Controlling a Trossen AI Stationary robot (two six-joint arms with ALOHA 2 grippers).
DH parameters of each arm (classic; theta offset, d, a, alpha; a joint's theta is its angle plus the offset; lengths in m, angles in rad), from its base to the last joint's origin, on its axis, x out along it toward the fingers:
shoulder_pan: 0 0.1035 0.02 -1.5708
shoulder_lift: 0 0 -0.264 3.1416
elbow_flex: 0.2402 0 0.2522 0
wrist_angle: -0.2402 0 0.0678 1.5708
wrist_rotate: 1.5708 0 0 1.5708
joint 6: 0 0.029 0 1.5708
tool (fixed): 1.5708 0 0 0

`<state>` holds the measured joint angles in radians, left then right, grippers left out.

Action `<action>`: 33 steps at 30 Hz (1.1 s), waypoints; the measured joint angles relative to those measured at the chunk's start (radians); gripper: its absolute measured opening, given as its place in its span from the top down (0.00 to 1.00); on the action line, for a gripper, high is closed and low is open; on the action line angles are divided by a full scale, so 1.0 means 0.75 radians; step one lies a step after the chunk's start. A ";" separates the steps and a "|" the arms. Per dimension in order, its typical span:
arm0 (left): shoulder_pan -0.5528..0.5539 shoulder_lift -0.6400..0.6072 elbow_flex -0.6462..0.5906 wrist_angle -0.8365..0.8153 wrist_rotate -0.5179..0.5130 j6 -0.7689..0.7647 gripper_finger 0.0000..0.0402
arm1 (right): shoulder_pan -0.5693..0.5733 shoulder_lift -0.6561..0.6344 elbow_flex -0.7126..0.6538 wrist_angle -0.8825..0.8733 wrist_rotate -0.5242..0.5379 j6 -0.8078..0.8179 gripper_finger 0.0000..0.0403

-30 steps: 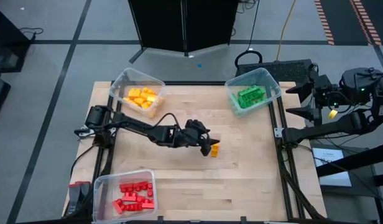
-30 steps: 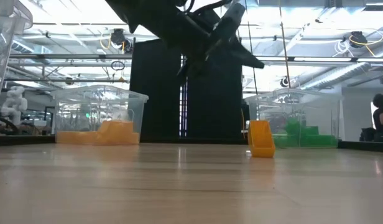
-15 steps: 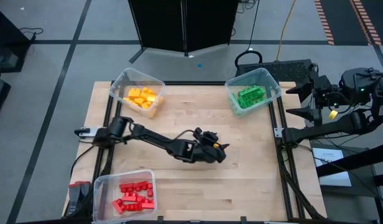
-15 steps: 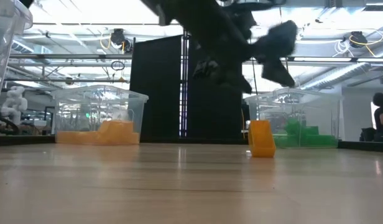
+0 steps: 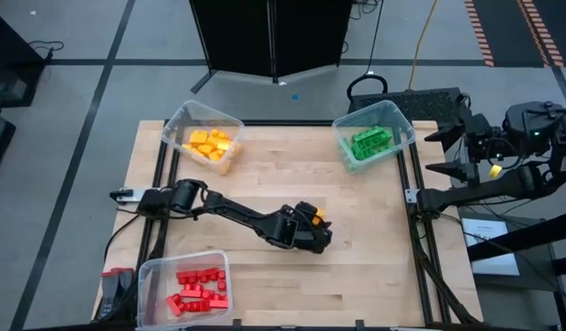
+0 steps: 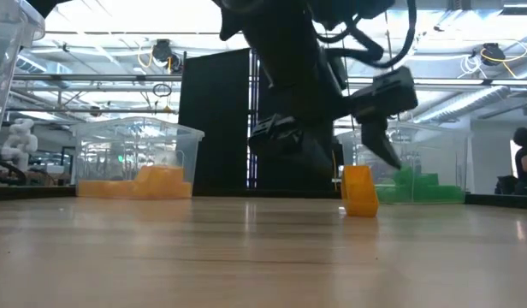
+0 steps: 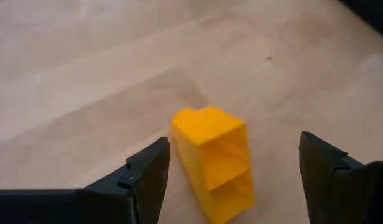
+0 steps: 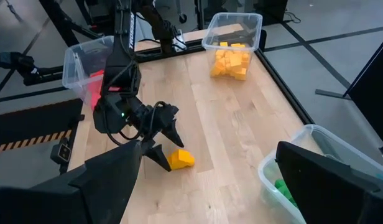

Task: Sort blocks
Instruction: Put the yellow game piece into the top left transparent bin

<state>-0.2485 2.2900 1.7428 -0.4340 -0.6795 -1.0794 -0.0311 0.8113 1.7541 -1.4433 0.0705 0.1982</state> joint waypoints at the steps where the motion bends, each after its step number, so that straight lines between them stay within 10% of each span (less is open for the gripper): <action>1: 0.000 0.005 0.000 0.002 -0.001 -0.015 0.40 | 0.000 -0.003 0.000 0.000 0.000 -0.001 0.09; 15: 0.042 0.143 0.003 0.108 0.013 -0.161 0.43 | 0.000 -0.009 0.000 -0.002 -0.002 0.005 0.09; 25: 0.046 0.143 0.007 0.134 0.083 -0.189 0.93 | 0.000 -0.009 0.000 -0.020 0.003 0.032 0.09; 33: 0.041 0.092 -0.001 0.123 0.194 -0.097 0.97 | 0.000 -0.009 0.000 -0.019 0.003 0.035 0.09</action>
<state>-0.2180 2.3587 1.7419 -0.3416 -0.5342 -1.1523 -0.0311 0.8047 1.7540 -1.4576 0.0731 0.2241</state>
